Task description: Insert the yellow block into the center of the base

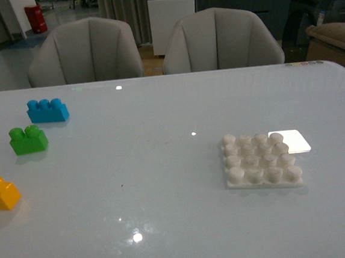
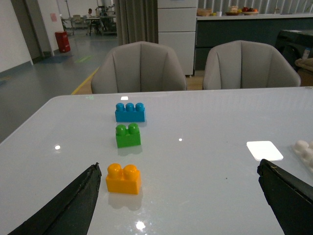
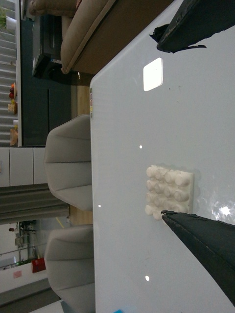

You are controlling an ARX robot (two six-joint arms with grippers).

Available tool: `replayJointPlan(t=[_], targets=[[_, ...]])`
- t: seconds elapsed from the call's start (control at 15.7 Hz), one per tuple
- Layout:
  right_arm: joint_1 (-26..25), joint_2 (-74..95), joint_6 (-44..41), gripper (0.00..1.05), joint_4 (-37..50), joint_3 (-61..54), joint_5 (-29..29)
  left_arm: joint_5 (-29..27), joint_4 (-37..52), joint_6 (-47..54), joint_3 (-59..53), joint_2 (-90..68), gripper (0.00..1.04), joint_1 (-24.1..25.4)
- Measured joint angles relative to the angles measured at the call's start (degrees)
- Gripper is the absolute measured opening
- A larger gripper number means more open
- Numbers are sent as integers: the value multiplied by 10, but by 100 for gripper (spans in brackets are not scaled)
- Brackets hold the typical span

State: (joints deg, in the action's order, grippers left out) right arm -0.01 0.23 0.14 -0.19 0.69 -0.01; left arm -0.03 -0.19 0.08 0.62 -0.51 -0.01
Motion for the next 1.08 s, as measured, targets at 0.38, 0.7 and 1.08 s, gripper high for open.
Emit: replayJointPlan(t=[0.38, 0.7, 1.08], targets=[[0, 0, 0, 98, 0, 0, 0, 0, 0, 0, 0, 0, 98, 0], [0, 0, 0, 98, 0, 0, 0, 0, 0, 0, 0, 0, 98, 0], [0, 0, 0, 98, 0, 0, 0, 0, 0, 0, 0, 0, 98, 0]])
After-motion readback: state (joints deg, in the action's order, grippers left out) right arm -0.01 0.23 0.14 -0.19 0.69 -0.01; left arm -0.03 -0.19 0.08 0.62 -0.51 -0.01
